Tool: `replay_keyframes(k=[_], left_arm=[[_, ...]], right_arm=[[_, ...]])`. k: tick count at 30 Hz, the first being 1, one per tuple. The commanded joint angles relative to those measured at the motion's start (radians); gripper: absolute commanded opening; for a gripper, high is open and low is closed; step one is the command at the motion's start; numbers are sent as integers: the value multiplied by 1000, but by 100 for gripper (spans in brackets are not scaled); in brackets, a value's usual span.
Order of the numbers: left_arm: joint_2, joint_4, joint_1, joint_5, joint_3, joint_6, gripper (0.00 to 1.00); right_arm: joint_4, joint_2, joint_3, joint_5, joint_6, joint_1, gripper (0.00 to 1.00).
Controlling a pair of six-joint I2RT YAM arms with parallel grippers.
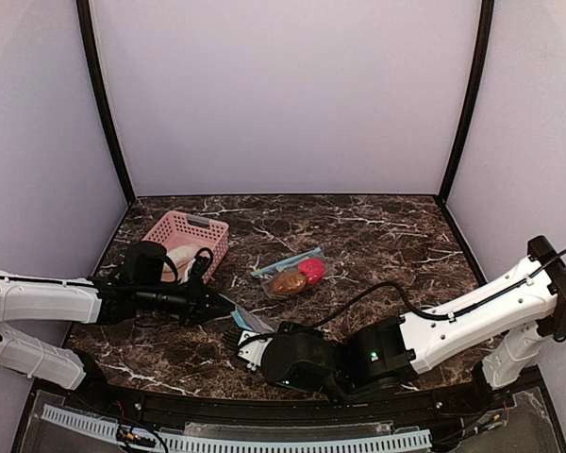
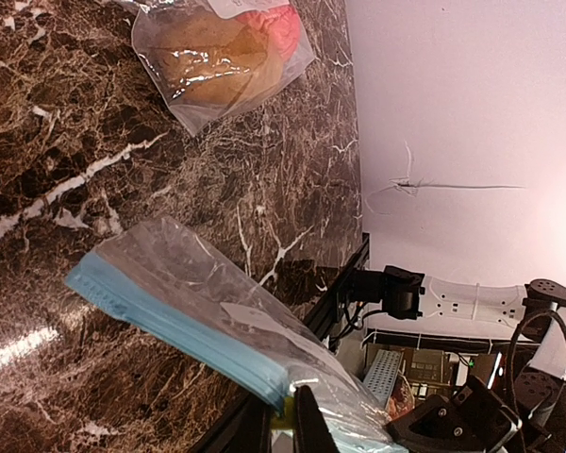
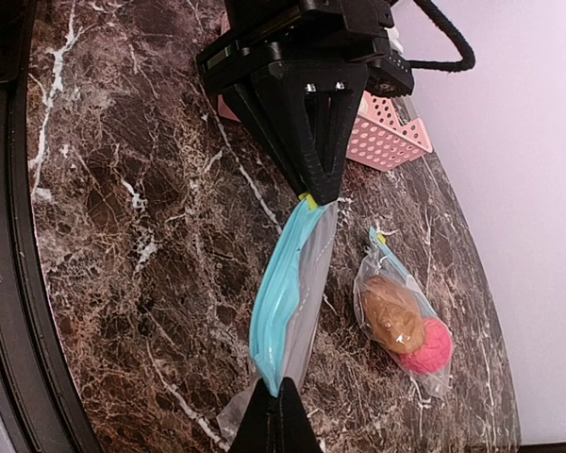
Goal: Place the food in the zip-top bag and seal the zipper
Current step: Unzip the zipper of the food storage bag, then pass from the left arm to the right
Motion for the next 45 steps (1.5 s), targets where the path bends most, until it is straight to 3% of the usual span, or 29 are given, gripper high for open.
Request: replay_keyframes(k=[1, 14, 16, 18, 19, 22, 27, 34, 45], left_arm=[[23, -51, 71, -120, -16, 41, 1], [28, -5, 123, -59, -10, 37, 1], [21, -20, 123, -35, -2, 49, 1], [6, -27, 120, -11, -2, 53, 1], [-1, -26, 115, 0, -5, 49, 1], [-41, -40, 96, 10, -12, 50, 1], [-107, -66, 61, -27, -44, 21, 1], [-176, -78, 33, -101, -79, -32, 1], [-177, -71, -20, -146, -78, -56, 1]], right_arm=[[-27, -57, -13, 2, 26, 48, 0], [-58, -57, -12, 37, 85, 57, 0], [-65, -60, -3, 50, 121, 54, 18], [-65, -71, 3, 48, 161, 43, 44], [-66, -77, 5, 41, 185, 34, 51], [-63, -104, 5, 1, 257, -12, 64], [-57, -88, 44, -100, 329, -89, 78], [-118, 69, 207, -145, 365, -131, 79], [-165, 271, 403, -168, 377, -148, 69]])
